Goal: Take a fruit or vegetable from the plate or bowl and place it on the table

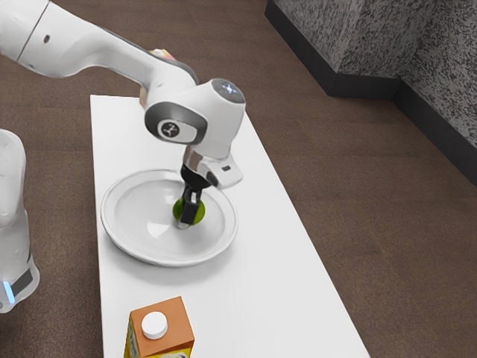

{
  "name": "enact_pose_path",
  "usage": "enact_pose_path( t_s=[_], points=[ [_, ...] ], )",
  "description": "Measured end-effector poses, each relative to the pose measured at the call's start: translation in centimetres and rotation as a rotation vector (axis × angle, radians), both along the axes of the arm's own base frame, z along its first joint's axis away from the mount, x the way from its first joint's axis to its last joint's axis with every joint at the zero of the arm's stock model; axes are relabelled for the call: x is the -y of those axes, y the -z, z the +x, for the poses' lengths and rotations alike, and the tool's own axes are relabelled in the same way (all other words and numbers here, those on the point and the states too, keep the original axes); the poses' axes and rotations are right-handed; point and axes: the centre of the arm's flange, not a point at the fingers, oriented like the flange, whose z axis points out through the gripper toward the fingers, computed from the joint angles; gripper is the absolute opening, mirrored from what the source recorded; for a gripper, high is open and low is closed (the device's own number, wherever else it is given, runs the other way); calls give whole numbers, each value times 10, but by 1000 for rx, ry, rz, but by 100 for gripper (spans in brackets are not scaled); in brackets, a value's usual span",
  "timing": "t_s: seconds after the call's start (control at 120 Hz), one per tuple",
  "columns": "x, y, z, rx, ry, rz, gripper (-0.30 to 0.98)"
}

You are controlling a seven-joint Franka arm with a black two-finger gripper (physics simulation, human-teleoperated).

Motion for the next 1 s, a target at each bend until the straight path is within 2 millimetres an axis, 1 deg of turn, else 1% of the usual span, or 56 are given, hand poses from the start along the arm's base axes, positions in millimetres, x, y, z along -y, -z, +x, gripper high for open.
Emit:
enact_pose_path(
  t_s=[0.15,0.317,0.4,0.492,0.533,0.733,0.883,0.933,1.0],
  points=[
    [1,5,4,5,0,-4,69],
    [1,6,7,13,0,-7,68],
    [1,6,7,17,0,-7,62],
    [1,6,7,20,0,-7,49],
    [1,6,8,21,0,-5,46],
    [1,5,8,27,-7,-1,44],
    [2,-3,10,37,-10,1,42],
    [3,-11,12,48,-8,4,41],
    [5,-29,17,72,-3,15,41]
  ],
)
